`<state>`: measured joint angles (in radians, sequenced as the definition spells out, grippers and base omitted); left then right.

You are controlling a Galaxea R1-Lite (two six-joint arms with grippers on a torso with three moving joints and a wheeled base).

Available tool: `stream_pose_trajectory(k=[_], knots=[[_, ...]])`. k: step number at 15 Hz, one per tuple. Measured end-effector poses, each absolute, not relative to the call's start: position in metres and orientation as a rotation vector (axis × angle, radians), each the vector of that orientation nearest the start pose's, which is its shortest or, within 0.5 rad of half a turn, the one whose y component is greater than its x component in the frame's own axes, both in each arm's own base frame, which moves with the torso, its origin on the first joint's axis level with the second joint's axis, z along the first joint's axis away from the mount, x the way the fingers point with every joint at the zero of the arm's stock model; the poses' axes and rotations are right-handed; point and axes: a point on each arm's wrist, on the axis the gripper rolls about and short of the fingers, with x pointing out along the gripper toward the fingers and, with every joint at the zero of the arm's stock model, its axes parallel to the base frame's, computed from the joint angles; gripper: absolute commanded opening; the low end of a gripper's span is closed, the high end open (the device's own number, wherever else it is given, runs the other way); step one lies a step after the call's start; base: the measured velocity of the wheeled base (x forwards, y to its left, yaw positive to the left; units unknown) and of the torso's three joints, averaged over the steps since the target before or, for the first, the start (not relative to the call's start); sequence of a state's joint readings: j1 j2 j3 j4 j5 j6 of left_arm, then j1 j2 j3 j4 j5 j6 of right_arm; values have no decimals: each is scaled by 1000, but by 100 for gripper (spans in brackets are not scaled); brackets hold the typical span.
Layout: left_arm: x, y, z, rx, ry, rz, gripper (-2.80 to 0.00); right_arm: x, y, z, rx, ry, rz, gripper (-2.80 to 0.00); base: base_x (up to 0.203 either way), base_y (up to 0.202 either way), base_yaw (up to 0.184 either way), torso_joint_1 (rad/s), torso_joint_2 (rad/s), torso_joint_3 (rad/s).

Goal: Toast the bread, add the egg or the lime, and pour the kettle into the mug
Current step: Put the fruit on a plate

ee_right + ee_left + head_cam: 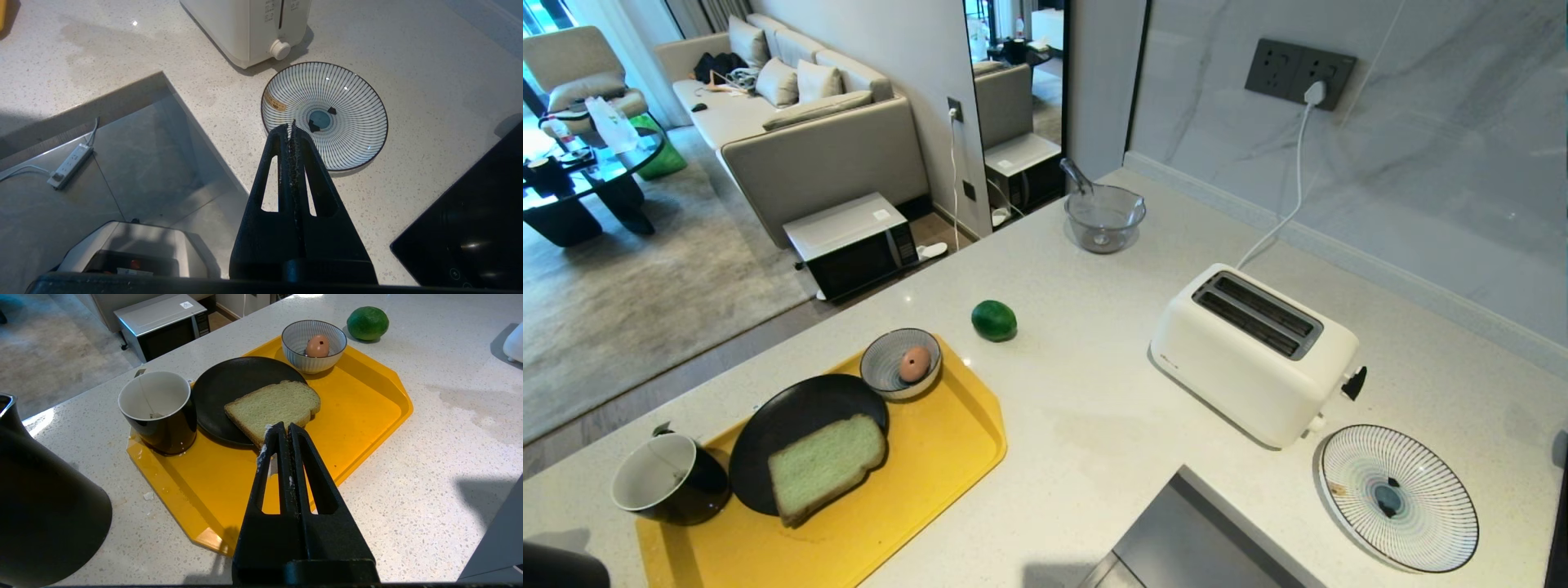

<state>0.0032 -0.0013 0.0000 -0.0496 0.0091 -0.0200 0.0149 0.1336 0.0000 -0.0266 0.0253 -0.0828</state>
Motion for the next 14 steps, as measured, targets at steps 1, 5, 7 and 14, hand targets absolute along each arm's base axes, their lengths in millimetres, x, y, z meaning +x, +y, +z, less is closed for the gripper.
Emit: stream_pose_trajectory(k=[1, 5, 7, 14], knots=[[-23, 0, 81, -20, -51, 11, -280, -12, 0, 80, -83, 108, 44, -280, 0, 0, 0, 0, 0, 0], [-23, 0, 81, -20, -51, 12, -280, -12, 0, 80, -98, 112, 46, -280, 0, 0, 0, 0, 0, 0], [-23, 0, 81, -20, -51, 12, -280, -12, 0, 81, -108, 113, 47, -280, 0, 0, 0, 0, 0, 0], [-23, 0, 81, -20, -51, 12, -280, -12, 0, 79, -106, 127, 47, -280, 0, 0, 0, 0, 0, 0]])
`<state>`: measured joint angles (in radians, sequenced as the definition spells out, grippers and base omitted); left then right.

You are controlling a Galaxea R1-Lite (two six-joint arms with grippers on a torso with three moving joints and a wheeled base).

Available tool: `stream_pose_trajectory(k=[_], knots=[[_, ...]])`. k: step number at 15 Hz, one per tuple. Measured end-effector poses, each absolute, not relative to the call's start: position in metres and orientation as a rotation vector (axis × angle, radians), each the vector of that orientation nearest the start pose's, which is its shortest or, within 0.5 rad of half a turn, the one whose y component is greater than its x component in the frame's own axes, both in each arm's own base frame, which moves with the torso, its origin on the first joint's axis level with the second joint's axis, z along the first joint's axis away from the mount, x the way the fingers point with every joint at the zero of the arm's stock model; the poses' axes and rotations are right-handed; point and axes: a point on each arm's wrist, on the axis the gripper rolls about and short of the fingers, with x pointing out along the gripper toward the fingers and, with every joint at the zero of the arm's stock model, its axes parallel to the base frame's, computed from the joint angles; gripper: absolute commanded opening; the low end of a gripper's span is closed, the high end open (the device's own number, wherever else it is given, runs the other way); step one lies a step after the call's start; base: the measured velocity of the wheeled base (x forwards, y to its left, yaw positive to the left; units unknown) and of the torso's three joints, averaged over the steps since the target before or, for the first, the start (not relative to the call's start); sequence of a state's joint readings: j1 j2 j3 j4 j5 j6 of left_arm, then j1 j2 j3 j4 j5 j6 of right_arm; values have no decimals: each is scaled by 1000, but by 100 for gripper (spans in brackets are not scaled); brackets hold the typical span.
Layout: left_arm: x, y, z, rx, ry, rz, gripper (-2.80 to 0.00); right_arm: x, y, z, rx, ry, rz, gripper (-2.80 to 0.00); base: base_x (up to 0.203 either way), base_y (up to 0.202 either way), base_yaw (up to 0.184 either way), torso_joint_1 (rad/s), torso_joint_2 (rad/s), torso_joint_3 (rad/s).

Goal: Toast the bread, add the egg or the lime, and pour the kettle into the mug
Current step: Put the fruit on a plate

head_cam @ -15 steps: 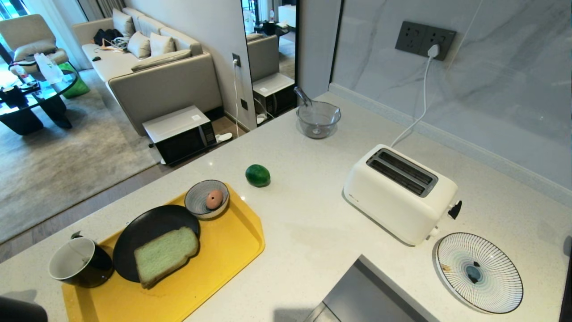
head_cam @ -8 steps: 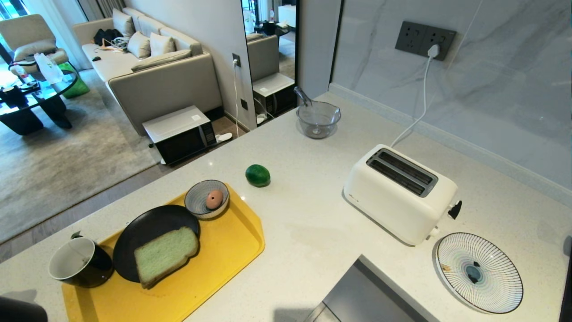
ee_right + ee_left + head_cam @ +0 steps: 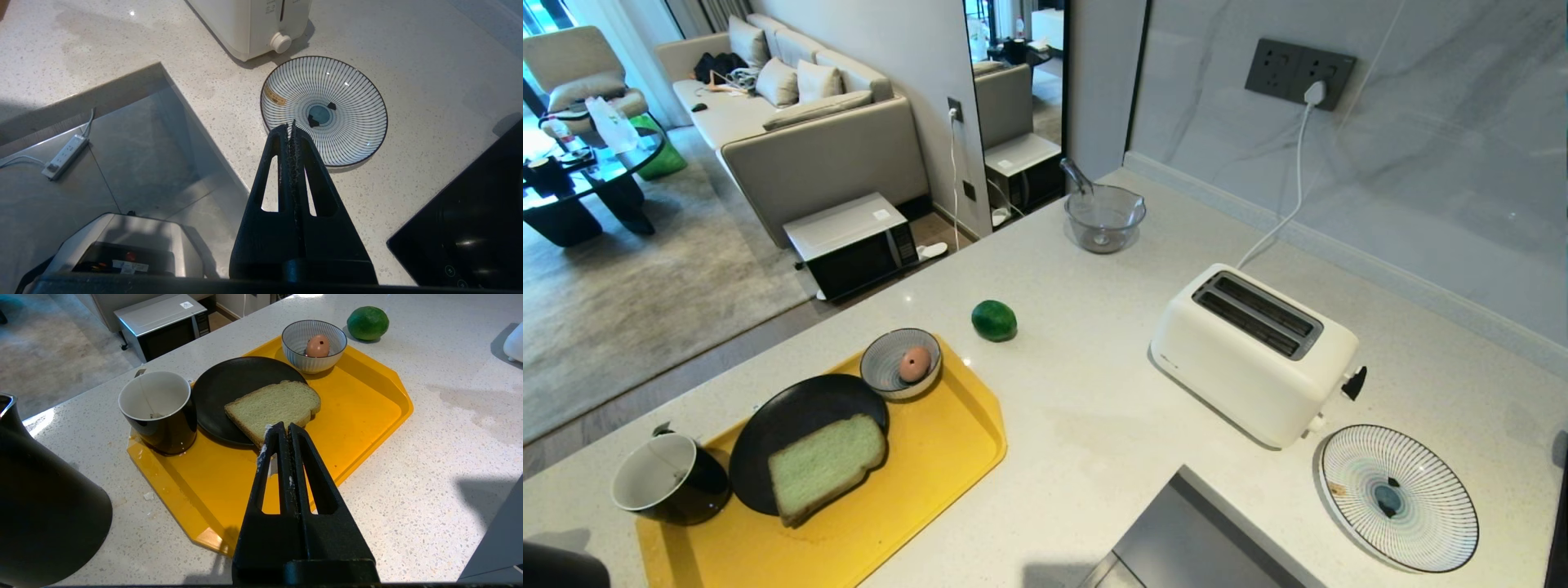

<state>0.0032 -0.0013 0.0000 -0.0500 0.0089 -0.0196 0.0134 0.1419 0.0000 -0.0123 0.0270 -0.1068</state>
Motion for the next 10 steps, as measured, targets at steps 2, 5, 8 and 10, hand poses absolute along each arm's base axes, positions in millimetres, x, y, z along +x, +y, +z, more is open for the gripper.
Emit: stream_pose_trajectory(k=[2, 5, 8, 10], knots=[[-23, 0, 81, -20, -51, 12, -280, -12, 0, 79, -106, 120, 47, -280, 0, 0, 0, 0, 0, 0], [-23, 0, 81, -20, -51, 12, -280, -13, 0, 77, -106, 131, 46, -280, 0, 0, 0, 0, 0, 0], [-23, 0, 81, -19, -51, 12, -280, -13, 0, 77, -106, 131, 46, -280, 0, 0, 0, 0, 0, 0], [-23, 0, 81, -20, -51, 12, -280, -13, 0, 77, -105, 131, 45, -280, 0, -6, 95, 2, -2, 2]])
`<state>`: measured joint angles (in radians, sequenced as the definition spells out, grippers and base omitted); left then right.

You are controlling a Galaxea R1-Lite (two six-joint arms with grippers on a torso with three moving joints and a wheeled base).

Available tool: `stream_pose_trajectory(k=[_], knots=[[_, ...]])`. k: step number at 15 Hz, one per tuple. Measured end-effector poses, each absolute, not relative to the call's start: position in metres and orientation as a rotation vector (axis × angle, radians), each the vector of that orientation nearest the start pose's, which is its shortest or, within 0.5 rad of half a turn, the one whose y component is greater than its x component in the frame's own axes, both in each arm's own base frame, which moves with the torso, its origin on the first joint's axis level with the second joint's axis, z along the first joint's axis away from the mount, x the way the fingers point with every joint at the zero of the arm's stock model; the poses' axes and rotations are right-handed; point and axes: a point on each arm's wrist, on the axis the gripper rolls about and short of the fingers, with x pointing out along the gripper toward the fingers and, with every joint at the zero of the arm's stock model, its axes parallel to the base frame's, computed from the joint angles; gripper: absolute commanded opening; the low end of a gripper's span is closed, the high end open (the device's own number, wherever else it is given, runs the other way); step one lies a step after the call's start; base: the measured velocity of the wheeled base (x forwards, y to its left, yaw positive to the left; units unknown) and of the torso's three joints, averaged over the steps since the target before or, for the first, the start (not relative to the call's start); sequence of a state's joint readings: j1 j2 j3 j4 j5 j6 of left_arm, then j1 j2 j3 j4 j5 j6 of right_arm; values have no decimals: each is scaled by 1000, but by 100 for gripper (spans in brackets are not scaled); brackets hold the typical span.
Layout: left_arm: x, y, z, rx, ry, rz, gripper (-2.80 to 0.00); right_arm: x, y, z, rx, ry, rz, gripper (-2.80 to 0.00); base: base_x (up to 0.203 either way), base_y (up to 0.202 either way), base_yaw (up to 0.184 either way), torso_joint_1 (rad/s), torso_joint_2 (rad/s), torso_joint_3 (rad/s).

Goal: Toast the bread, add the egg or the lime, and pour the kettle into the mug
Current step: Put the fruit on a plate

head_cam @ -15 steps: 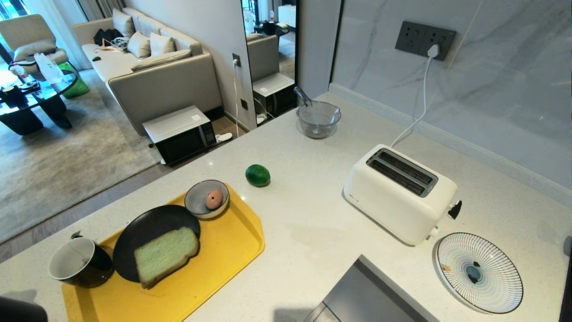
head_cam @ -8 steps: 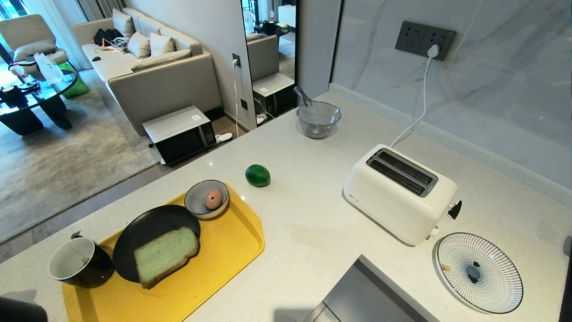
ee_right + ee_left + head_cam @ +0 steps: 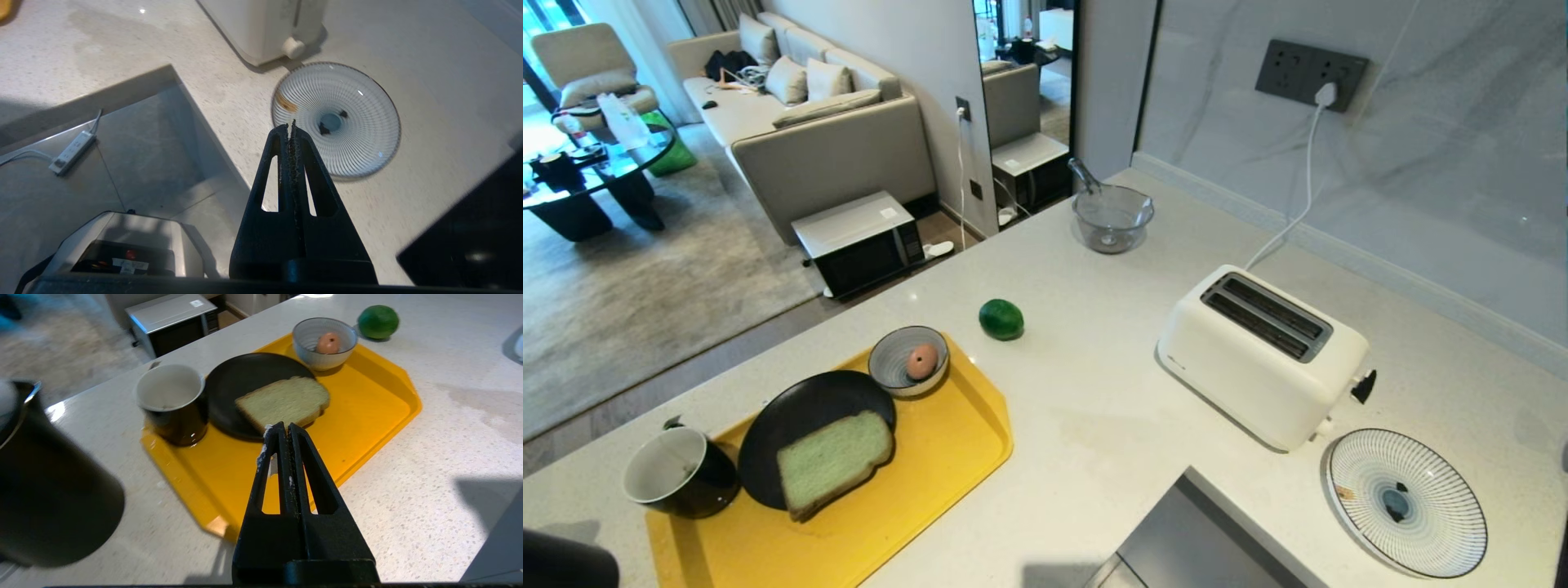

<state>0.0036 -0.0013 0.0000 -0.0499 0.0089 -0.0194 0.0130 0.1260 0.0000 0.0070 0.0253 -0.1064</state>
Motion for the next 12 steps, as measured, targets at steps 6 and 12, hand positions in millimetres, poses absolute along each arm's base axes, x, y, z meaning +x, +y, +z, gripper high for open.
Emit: stream_pose_trajectory(k=[6, 12], knots=[[-23, 0, 81, -20, -51, 12, -280, -13, 0, 77, -106, 129, 46, -280, -2, -9, 192, 3, 4, 4], [-23, 0, 81, -20, -51, 11, -280, -11, 0, 78, -136, 149, 51, -280, 0, -1, 27, 2, 0, 0]])
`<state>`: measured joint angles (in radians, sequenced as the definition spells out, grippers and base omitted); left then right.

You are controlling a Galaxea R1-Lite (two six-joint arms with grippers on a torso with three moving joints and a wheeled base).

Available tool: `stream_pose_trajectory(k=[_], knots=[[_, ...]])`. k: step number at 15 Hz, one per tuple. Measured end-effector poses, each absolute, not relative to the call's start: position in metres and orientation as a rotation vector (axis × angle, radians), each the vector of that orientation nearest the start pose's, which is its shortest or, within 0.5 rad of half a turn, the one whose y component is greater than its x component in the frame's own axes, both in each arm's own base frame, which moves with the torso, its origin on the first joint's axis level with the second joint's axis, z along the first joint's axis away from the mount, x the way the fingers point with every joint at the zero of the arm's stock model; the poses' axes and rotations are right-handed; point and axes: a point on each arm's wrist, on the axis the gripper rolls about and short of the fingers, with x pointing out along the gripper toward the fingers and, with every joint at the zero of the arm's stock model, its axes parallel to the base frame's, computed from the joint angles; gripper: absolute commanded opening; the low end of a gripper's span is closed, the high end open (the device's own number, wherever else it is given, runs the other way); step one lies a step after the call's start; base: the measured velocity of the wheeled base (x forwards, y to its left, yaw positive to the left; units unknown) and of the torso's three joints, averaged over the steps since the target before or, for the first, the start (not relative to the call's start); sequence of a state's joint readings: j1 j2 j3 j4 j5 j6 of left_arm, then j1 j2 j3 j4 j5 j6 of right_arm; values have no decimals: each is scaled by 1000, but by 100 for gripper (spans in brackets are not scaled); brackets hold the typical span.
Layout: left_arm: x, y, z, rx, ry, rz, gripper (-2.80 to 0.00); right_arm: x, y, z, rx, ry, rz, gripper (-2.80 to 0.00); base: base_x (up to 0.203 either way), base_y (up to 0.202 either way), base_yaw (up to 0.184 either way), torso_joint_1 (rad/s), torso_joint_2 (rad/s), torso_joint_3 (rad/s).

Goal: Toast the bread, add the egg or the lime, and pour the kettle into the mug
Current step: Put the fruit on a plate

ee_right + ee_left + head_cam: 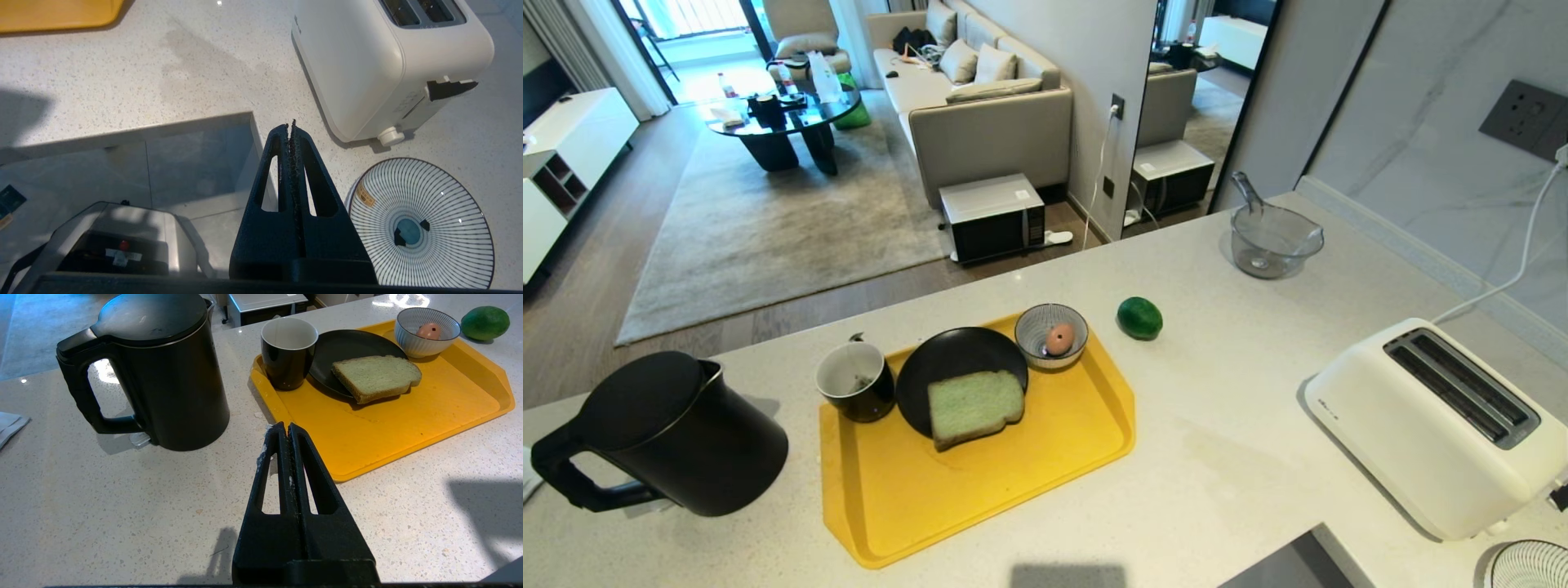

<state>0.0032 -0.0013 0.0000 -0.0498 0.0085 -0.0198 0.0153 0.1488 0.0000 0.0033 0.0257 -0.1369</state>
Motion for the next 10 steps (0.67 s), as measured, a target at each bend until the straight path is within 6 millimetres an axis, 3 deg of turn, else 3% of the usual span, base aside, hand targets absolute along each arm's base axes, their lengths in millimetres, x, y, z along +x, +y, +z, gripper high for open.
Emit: stream_pose_trajectory(k=[10], knots=[[-23, 0, 81, -20, -51, 12, -280, 0, 1, 79, -165, 283, 154, -280, 0, 0, 0, 0, 0, 0]])
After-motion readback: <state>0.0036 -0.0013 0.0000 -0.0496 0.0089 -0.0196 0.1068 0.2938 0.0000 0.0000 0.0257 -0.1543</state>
